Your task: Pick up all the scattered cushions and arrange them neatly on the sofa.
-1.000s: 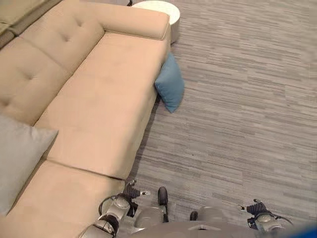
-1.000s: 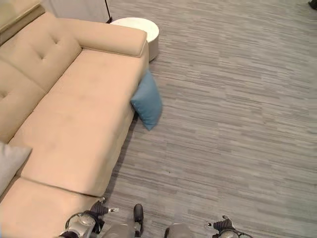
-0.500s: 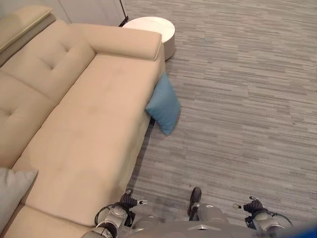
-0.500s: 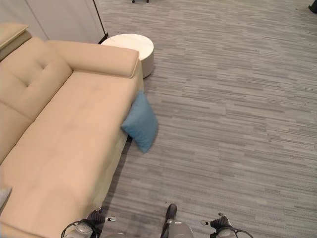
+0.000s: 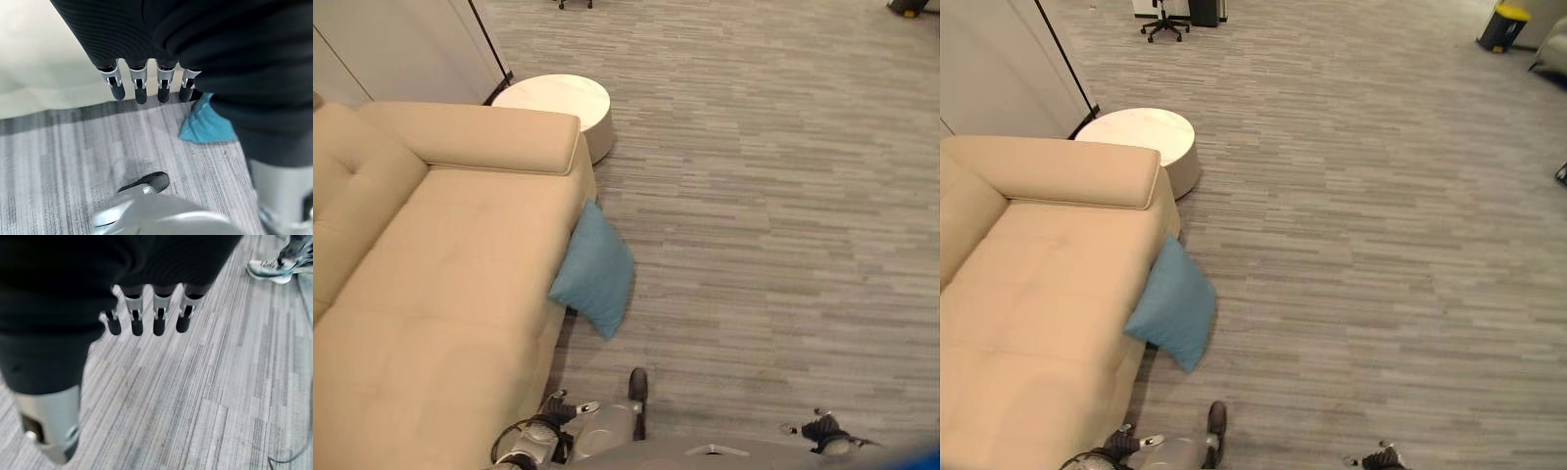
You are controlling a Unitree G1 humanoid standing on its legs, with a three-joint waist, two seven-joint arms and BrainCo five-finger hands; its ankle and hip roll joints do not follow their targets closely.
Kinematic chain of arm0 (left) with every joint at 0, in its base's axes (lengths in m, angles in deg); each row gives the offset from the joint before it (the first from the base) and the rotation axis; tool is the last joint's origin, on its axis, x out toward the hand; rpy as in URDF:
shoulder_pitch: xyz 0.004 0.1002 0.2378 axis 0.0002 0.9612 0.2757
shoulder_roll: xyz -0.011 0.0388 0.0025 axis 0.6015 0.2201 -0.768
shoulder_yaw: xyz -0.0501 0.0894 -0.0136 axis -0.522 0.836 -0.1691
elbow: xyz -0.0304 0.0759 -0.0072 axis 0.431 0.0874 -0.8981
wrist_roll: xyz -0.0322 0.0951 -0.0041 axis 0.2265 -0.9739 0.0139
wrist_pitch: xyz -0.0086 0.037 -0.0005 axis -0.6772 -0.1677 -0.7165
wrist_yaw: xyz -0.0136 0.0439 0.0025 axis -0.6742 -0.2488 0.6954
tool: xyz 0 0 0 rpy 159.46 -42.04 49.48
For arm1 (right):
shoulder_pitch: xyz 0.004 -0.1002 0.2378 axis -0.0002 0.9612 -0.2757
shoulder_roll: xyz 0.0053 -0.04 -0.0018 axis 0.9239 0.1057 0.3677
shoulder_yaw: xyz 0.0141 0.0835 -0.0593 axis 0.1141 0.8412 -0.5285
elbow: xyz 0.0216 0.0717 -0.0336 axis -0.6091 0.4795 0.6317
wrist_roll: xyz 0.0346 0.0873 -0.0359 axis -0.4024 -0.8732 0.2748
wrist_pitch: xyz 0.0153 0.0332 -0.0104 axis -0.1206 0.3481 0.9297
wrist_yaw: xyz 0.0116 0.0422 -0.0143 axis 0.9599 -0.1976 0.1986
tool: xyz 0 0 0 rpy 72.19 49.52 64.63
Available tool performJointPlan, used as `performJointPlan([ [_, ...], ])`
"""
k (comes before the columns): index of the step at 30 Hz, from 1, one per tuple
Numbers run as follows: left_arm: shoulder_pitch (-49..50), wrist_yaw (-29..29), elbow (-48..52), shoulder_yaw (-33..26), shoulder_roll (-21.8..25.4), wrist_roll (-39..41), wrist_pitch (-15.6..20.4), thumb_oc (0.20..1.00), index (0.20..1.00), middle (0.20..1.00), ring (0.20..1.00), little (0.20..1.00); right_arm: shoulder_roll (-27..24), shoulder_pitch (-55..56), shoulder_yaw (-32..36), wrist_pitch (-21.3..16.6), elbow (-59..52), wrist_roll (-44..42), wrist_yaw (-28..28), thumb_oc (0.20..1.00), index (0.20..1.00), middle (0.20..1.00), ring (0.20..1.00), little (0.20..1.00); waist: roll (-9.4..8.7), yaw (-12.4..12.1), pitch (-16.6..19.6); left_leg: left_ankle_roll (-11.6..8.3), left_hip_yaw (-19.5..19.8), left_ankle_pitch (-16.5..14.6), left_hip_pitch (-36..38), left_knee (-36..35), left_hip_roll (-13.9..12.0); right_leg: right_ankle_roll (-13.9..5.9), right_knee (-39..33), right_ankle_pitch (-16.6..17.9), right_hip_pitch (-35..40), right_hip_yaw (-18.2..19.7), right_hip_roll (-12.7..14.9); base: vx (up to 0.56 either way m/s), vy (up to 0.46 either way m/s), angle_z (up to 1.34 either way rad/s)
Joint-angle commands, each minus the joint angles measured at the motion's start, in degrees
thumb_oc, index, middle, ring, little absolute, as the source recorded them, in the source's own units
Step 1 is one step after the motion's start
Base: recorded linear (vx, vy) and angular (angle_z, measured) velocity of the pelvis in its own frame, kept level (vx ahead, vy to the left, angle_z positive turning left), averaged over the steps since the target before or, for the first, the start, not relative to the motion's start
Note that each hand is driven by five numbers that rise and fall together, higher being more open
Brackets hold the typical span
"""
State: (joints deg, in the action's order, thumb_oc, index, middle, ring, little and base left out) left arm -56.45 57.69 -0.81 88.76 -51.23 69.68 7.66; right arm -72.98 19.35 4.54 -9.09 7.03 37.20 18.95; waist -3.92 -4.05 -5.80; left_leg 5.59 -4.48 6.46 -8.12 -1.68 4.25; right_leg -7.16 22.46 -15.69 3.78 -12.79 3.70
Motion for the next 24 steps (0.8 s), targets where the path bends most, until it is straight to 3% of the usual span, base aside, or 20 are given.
performJointPlan([
  [1,-1.4,-0.8,1.0,0.6,-1.3,0.4,0.3,1.0,1.0,1.0,1.0,1.0,-3.5,-2.6,1.2,-0.2,-3.4,0.7,0.3,1.0,1.0,1.0,1.0,1.0,2.43,-1.7,-2.2,-2.84,-0.2,-8.7,1.0,7.2,-1.0,-3.93,2.1,15.4,-6.1,0.0,3.0,0.18,0.063,0.09],
  [3,-1.5,-1.1,1.4,0.8,-0.7,0.6,0.4,1.0,1.0,1.0,1.0,1.0,-3.5,-3.1,0.9,-0.4,-4.1,0.8,0.4,1.0,1.0,1.0,1.0,1.0,3.74,-1.0,-2.7,-2.21,0.4,-9.8,3.4,6.6,-1.3,-3.47,6.9,15.9,-10.5,-0.5,4.4,0.2,0.041,0.19],
  [6,-2.1,-1.3,1.3,0.8,-0.6,0.6,0.5,1.0,1.0,1.0,1.0,1.0,-3.8,-3.8,0.8,-0.4,-4.3,0.6,0.5,1.0,1.0,1.0,1.0,1.0,4.63,-0.1,-3.0,-2.77,1.4,-11.2,6.1,5.9,-1.6,-1.44,-0.1,13.4,-12.4,-3.0,6.1,0.24,-0.066,0.13],
  [10,-2.8,-1.3,0.5,1.0,-0.8,0.3,1.0,1.0,1.0,1.0,1.0,1.0,-4.1,-4.1,0.6,-0.3,-4.5,0.2,0.5,1.0,1.0,1.0,1.0,1.0,4.19,1.9,-3.6,-3.89,3.5,-13.1,8.8,5.7,-0.9,-1.99,-13.8,17.2,-15.6,1.9,5.5,0.25,-0.158,0.19],
  [12,-2.9,-1.1,0.2,1.0,-0.9,0.2,1.2,1.0,1.0,1.0,1.0,1.0,-4.0,-3.9,0.5,-0.2,-4.3,0.4,0.7,1.0,1.0,1.0,1.0,1.0,4.14,2.7,-3.6,-4.48,4.7,-14.0,10.4,5.4,-1.0,-2.8,-16.4,19.2,-16.7,4.6,5.1,0.35,-0.274,0.49],
  [13,-2.5,-1.3,-1.0,1.2,-1.6,-0.3,1.2,1.0,1.0,1.0,1.0,1.0,-3.9,-3.3,-0.1,-0.2,-4.1,1.2,0.9,1.0,1.0,1.0,1.0,1.0,3.47,2.9,-2.6,-5.48,6.0,-15.6,12.2,5.8,-1.6,-2.34,-17.9,20.2,-14.9,4.1,5.4,0.42,-0.387,0.74],
  [16,-2.4,-1.0,-0.8,1.1,-1.9,-0.2,1.2,1.0,1.0,1.0,1.0,1.0,-3.7,-3.0,-0.1,-0.5,-3.8,1.1,0.9,1.0,1.0,1.0,1.0,1.0,3.41,2.9,-2.3,-6.89,6.5,-15.6,11.6,8.2,-2.8,-1.44,-18.4,19.6,-13.3,3.3,4.9,0.19,-0.248,0.59],
  [18,-2.6,-0.8,-0.6,1.6,-2.4,0.0,1.3,1.0,1.0,1.0,1.0,1.0,-3.7,-3.2,-0.4,-1.0,-4.0,0.2,0.8,1.0,1.0,1.0,1.0,1.0,2.91,2.8,-2.9,-8.34,6.0,-13.3,7.7,16.2,-4.0,-0.01,-19.3,18.5,-10.9,1.9,4.6,0.05,-0.189,0.48],
  [19,-2.6,-0.8,-0.6,1.6,-2.4,0.0,1.3,1.0,1.0,1.0,1.0,1.0,-3.7,-3.2,-0.4,-1.0,-4.0,0.2,0.8,1.0,1.0,1.0,1.0,1.0,2.92,2.8,-2.9,-8.34,6.1,-13.3,7.6,16.2,-4.0,-0.01,-19.3,18.5,-10.9,1.9,4.6,0.02,-0.254,0.42],
  [20,-2.9,-0.8,0.0,1.8,-2.6,0.6,1.1,1.0,1.0,1.0,1.0,1.0,-4.2,-3.4,-0.4,-1.2,-4.4,-0.5,0.4,1.0,1.0,1.0,1.0,1.0,2.41,2.3,-4.1,-9.0,4.9,-10.8,2.8,24.3,-5.5,1.48,-20.0,17.1,-9.0,0.7,4.2,0.02,-0.234,0.42],
  [21,-2.9,-0.9,0.1,1.8,-2.6,0.8,0.9,1.0,1.0,1.0,1.0,1.0,-4.2,-3.3,-0.6,-1.2,-4.4,-0.6,0.3,1.0,1.0,1.0,1.0,1.0,2.19,2.1,-4.4,-8.92,4.2,-10.4,1.7,26.5,-6.2,2.23,-20.2,16.4,-8.1,0.1,3.9,0.05,-0.301,0.39],
  [24,-2.6,-0.9,-0.1,2.3,-2.9,0.6,0.7,1.0,1.0,1.0,1.0,1.0,-4.4,-2.5,-0.5,-1.1,-3.9,-0.7,0.2,1.0,1.0,1.0,1.0,1.0,1.92,1.9,-4.7,-8.3,1.3,-10.4,0.5,25.6,-7.4,2.93,-21.8,14.9,-5.3,-1.7,3.1,0.1,-0.15,0.53],
])
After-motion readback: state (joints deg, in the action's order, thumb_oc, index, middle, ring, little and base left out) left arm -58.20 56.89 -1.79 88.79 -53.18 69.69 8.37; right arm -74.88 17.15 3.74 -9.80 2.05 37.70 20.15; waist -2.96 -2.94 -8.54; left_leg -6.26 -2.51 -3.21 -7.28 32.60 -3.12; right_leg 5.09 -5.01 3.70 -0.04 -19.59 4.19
